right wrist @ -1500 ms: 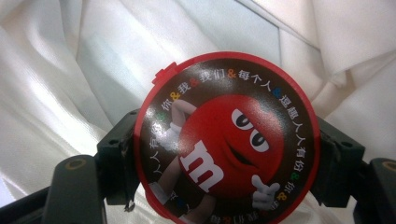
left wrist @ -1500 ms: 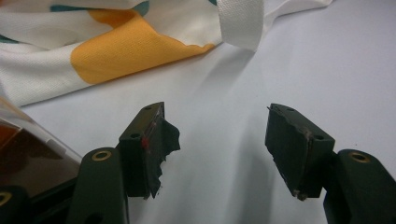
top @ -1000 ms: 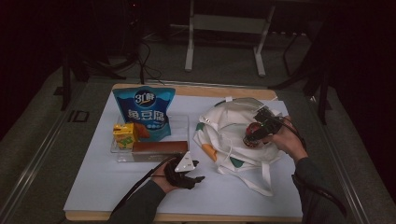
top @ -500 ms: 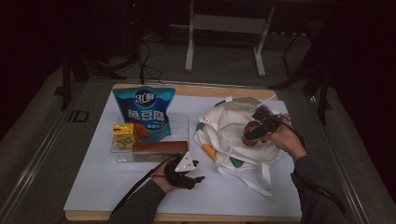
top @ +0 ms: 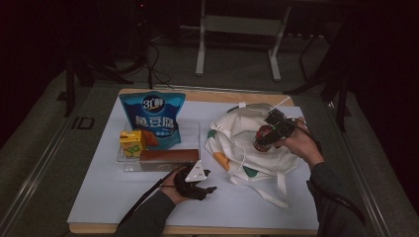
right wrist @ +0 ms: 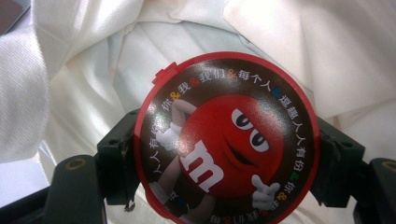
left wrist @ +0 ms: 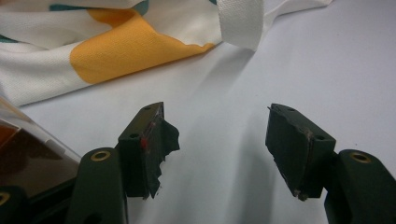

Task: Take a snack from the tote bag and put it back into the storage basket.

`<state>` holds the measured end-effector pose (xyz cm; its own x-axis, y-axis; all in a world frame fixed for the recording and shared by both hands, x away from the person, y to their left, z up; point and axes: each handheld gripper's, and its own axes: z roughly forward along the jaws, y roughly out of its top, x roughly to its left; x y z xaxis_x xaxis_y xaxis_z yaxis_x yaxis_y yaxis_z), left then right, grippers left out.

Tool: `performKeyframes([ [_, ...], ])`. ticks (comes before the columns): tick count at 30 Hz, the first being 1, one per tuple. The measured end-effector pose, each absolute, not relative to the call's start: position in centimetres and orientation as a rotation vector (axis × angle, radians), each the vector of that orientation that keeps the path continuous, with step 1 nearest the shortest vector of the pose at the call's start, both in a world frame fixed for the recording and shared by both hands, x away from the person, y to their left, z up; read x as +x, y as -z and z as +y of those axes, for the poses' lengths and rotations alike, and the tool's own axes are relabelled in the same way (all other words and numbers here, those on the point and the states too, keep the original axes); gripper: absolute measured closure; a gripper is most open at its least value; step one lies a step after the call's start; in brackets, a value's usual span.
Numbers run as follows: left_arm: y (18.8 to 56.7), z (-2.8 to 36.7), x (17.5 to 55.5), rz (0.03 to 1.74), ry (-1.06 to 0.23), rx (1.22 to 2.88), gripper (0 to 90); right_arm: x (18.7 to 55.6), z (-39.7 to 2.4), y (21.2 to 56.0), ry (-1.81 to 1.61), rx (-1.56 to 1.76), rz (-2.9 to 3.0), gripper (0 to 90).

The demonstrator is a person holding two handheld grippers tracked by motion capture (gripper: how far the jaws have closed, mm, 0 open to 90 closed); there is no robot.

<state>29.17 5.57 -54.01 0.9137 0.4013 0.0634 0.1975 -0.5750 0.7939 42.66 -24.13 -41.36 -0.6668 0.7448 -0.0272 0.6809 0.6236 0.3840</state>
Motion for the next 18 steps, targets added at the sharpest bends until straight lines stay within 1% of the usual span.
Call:
performKeyframes([
  [18, 54.01, 5.54, 29.16, 0.421, -0.302, 2.202, 38.4, 42.72, -23.16, 40.56, -0.515, 1.148, 2.667, 25.5],
])
